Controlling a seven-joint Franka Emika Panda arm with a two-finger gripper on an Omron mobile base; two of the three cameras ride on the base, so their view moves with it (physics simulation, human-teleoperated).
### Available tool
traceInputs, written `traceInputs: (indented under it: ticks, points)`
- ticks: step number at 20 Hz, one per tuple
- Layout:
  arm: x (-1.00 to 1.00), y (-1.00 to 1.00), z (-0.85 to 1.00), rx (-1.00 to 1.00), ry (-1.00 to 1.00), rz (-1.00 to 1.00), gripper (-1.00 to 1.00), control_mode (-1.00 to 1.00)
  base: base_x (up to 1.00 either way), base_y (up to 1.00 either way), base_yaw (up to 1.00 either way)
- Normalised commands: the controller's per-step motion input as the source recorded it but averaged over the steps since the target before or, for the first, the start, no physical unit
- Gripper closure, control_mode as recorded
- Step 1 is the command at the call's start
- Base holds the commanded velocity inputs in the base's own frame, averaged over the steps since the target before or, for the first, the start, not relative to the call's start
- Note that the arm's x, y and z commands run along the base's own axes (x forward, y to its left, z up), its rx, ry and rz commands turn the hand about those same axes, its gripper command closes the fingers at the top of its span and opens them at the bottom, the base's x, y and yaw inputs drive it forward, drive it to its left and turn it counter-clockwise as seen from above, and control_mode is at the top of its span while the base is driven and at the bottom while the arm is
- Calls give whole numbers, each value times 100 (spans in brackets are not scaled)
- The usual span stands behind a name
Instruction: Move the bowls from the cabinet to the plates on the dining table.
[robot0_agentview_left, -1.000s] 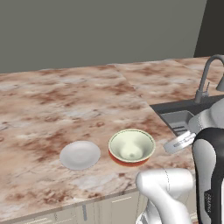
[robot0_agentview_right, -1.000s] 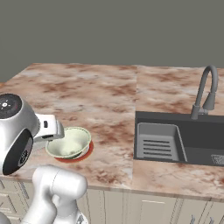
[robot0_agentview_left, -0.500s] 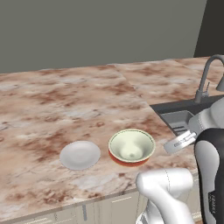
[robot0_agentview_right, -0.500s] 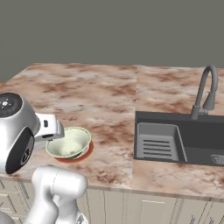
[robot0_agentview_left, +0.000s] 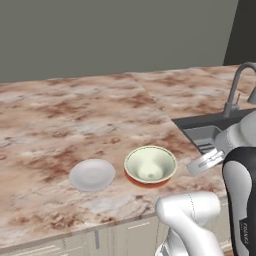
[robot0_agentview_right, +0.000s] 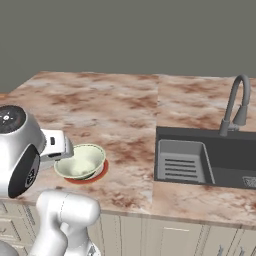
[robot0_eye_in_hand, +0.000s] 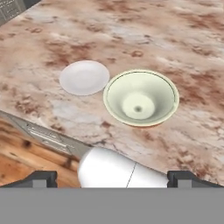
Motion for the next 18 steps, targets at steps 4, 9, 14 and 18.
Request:
traceInputs:
  ticks: [4, 9, 14, 18]
  points:
    - [0, 0, 0, 0, 0, 0, -100, 100, -69, 31, 17]
    - [0, 0, 0, 0, 0, 0, -100, 100, -74, 57, 23]
    - [0, 0, 0, 0, 0, 0, -100, 100, -45, 100, 39]
    - [0, 0, 0, 0, 0, 0, -100, 100, 0, 100, 37]
